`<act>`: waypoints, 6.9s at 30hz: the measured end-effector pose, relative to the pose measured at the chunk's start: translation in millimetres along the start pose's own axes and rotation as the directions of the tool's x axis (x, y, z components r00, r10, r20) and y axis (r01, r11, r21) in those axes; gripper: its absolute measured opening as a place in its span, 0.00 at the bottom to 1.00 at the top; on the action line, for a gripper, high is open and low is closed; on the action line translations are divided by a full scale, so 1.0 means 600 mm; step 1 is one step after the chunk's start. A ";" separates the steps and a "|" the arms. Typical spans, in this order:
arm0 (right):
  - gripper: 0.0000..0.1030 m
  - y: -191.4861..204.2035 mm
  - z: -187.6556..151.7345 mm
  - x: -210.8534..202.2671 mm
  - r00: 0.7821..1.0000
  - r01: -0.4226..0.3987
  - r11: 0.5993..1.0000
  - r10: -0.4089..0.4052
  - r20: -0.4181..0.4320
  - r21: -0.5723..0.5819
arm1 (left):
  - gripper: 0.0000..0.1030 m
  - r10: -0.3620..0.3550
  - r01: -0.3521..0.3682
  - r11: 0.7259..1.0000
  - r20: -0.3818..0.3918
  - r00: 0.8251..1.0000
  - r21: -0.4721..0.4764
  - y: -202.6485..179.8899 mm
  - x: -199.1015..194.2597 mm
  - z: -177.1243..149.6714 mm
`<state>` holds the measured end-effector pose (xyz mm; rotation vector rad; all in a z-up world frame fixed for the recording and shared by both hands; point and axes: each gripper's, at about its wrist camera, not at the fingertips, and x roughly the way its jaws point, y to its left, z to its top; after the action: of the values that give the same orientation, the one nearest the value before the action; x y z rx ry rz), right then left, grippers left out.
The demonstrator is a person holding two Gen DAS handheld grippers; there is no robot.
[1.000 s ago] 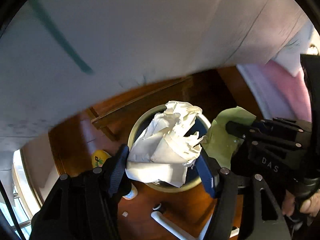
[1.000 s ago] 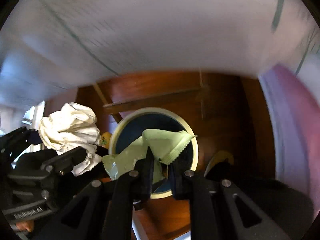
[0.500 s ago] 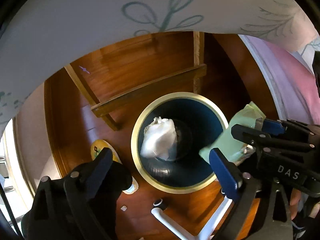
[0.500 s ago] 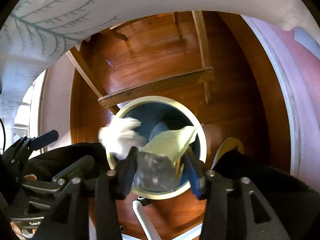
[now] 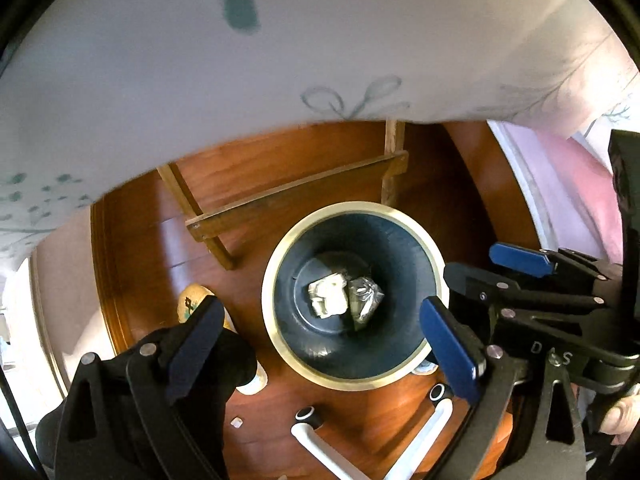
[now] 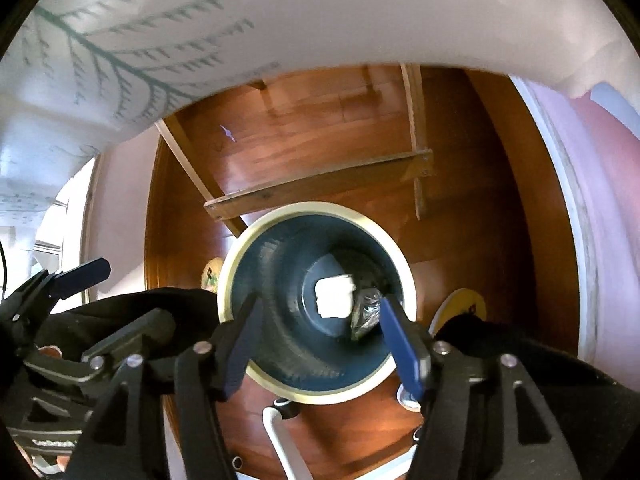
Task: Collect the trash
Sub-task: 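Grasp the white-purple carton with the right tool while the left tool grasps the purple bag, then lower both held items over the bin and open both tools to release, then grasp the green crumpled paper with the right tool while the left tool grasps the black-gold wrapper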
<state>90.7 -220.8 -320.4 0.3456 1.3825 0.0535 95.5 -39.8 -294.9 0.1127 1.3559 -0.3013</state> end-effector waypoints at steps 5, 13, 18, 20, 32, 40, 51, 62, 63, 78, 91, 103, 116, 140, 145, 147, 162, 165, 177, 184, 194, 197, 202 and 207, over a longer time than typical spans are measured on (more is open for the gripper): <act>0.59 0.015 -0.007 -0.033 0.999 0.022 0.999 -0.020 0.036 -0.040 | 0.94 -0.019 0.018 1.000 0.047 0.999 0.025 -0.006 -0.050 -0.013; 0.59 0.067 -0.028 -0.178 0.983 0.088 0.963 -0.042 0.177 -0.255 | 0.94 -0.083 0.058 0.991 0.210 0.974 0.120 -0.025 -0.215 -0.028; 0.59 0.089 -0.022 -0.320 0.946 0.140 0.929 -0.024 0.323 -0.342 | 0.94 -0.110 0.069 0.988 0.311 0.944 0.140 -0.029 -0.337 -0.002; 0.59 0.094 -0.012 -0.380 0.928 0.139 0.925 0.003 0.373 -0.354 | 0.94 -0.097 0.050 0.988 0.339 0.936 0.144 -0.028 -0.384 0.018; 0.59 0.091 0.179 -0.582 0.852 0.178 0.951 -0.021 0.523 -0.252 | 0.94 0.014 -0.017 1.000 0.386 0.922 0.005 0.050 -0.532 0.218; 0.60 0.034 0.372 -0.541 0.881 0.156 0.987 -0.120 0.458 -0.042 | 0.94 -0.006 0.044 0.988 0.243 0.970 -0.149 0.131 -0.451 0.377; 0.60 -0.013 0.501 -0.451 0.917 0.143 0.988 -0.156 0.367 0.063 | 0.94 -0.030 0.064 0.976 0.162 0.986 -0.207 0.151 -0.363 0.483; 0.47 -0.028 0.514 -0.420 0.935 0.100 0.991 -0.124 0.331 0.089 | 0.69 0.106 -0.078 0.964 0.097 0.990 -0.255 0.146 -0.310 0.510; 0.38 -0.028 0.510 -0.421 0.934 0.098 0.991 -0.123 0.334 0.090 | 0.66 0.111 -0.079 0.962 0.109 0.988 -0.263 0.147 -0.313 0.509; 0.35 0.012 0.386 -0.523 0.909 -0.025 0.999 0.033 0.415 -0.025 | 0.15 0.046 -0.002 0.982 0.228 0.973 -0.189 0.119 -0.436 0.407; 0.35 0.088 0.139 -0.586 0.892 -0.130 0.954 0.231 0.389 -0.269 | 0.15 -0.085 0.089 0.996 0.255 0.963 -0.004 0.053 -0.515 0.176; 0.35 0.108 -0.031 -0.436 0.967 -0.119 0.919 0.194 0.168 -0.376 | 0.15 -0.144 0.140 0.987 0.050 0.988 0.074 0.010 -0.362 -0.001; 0.35 0.028 -0.031 -0.176 0.990 -0.139 0.981 0.140 -0.001 -0.136 | 0.16 -0.054 0.061 0.996 -0.087 0.995 0.069 0.007 -0.104 -0.002; 0.37 -0.012 -0.001 0.044 0.988 -0.086 0.994 0.095 -0.123 0.070 | 0.65 -0.030 0.032 0.999 -0.123 0.992 0.017 -0.005 0.067 -0.007; 0.67 -0.011 0.002 0.043 0.992 -0.067 0.996 0.074 -0.105 0.065 | 0.80 -0.015 0.017 1.000 -0.130 0.991 0.014 -0.005 0.067 -0.011; 0.67 -0.011 0.003 0.040 0.993 -0.068 0.996 0.074 -0.094 0.063 | 0.84 -0.010 0.012 1.000 -0.127 0.992 0.014 -0.005 0.064 -0.012; 0.67 -0.004 -0.001 0.022 0.997 -0.025 0.999 0.028 -0.067 0.043 | 0.85 -0.017 0.018 1.000 -0.111 0.994 0.007 0.000 0.040 -0.014; 0.67 -0.001 -0.003 0.006 0.998 -0.015 0.999 0.017 -0.058 0.033 | 0.85 -0.027 0.030 0.999 -0.108 0.994 0.027 -0.005 0.018 -0.015; 0.67 0.039 -0.033 -0.164 0.996 0.043 0.986 -0.030 0.084 -0.158 | 0.85 -0.074 0.064 0.985 0.058 0.996 0.160 -0.026 -0.187 -0.028; 0.67 0.077 -0.037 -0.299 0.969 0.111 0.949 -0.038 0.245 -0.296 | 0.85 -0.051 0.012 0.980 0.190 0.981 0.200 -0.030 -0.315 -0.033; 0.67 0.156 -0.030 -0.478 0.868 0.271 0.874 -0.041 0.495 -0.403 | 0.85 0.032 -0.104 0.977 0.355 0.934 0.184 -0.023 -0.479 0.002; 0.67 0.181 -0.005 -0.531 0.842 0.265 0.870 0.001 0.539 -0.415 | 0.85 0.062 -0.125 0.983 0.397 0.916 0.135 -0.009 -0.525 0.034; 0.67 0.190 0.070 -0.604 0.805 0.223 0.890 0.062 0.590 -0.398 | 0.85 0.073 -0.113 0.991 0.429 0.900 0.068 0.030 -0.588 0.105; 0.67 0.191 0.173 -0.625 0.801 0.201 0.903 0.073 0.595 -0.381 | 0.85 0.119 -0.151 0.988 0.451 0.884 0.034 0.064 -0.606 0.197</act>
<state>136.8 -222.8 82.3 -0.0670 0.7125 0.1740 151.4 21.1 80.6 0.1828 0.8723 -0.2375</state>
